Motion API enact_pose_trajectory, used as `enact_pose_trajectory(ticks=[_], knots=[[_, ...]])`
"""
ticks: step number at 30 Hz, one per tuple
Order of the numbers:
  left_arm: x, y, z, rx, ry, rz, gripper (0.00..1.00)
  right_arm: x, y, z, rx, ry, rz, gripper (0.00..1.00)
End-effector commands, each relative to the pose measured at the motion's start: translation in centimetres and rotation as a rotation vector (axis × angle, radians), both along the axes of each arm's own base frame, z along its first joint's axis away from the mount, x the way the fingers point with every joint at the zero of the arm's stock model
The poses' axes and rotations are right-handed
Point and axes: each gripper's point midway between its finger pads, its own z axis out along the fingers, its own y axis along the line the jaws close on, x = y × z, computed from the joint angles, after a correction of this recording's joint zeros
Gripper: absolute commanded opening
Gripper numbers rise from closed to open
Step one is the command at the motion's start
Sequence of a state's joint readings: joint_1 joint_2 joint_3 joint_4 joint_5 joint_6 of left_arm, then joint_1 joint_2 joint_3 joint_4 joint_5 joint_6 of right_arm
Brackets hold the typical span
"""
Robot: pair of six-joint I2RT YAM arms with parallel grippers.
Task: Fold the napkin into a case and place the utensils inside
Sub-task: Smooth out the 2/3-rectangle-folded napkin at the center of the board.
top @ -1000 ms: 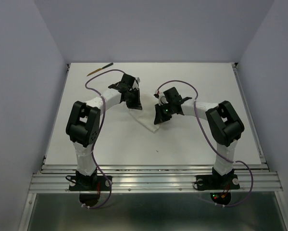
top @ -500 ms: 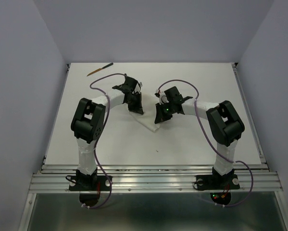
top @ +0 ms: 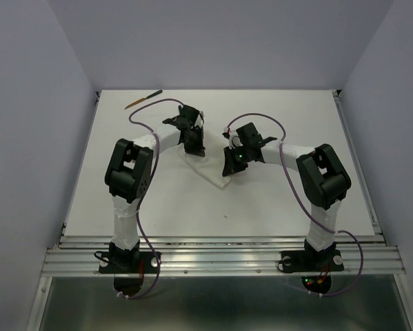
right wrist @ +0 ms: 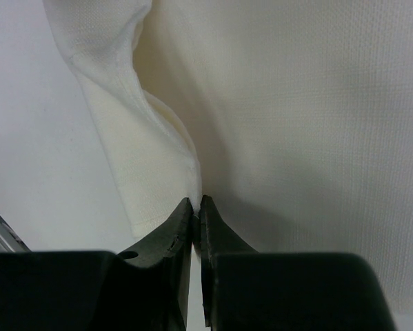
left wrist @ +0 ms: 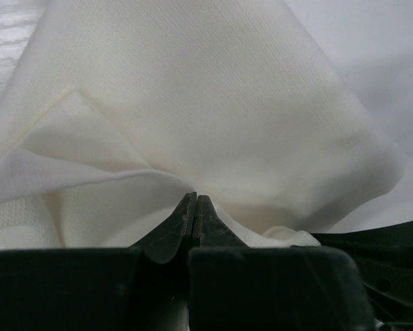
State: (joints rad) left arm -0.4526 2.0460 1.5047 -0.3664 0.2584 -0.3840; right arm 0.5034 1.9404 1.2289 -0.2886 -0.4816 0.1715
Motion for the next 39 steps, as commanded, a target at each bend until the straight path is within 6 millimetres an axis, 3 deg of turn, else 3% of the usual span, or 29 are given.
enact_pose_trajectory(ticks=[1, 7, 13, 21, 31, 39], knots=[[1.2, -0.1, 1.0, 0.019, -0.044, 0.037, 0.0, 1.6, 0.1, 0.6, -0.008, -0.04, -0.008, 0.01], [1.1, 0.5, 4.7, -0.003, -0.131, 0.062, 0.0, 2.0, 0.0, 0.6, -0.019, -0.049, -0.017, 0.01], [-0.3, 1.3, 5.6, 0.009, -0.136, 0.055, 0.0, 2.0, 0.0, 0.1, -0.022, -0.039, -0.015, 0.01], [-3.2, -0.9, 4.3, -0.063, -0.063, -0.098, 0.0, 2.2, -0.2, 0.2, -0.019, -0.04, -0.023, 0.01], [-1.5, -0.6, 0.0, 0.043, -0.017, -0.05, 0.0, 2.1, -0.3, 0.4, -0.018, -0.042, -0.023, 0.01], [0.2, -0.2, 0.0, 0.084, -0.051, -0.003, 0.0, 1.9, -0.6, 0.0, -0.031, -0.036, -0.028, 0.01]])
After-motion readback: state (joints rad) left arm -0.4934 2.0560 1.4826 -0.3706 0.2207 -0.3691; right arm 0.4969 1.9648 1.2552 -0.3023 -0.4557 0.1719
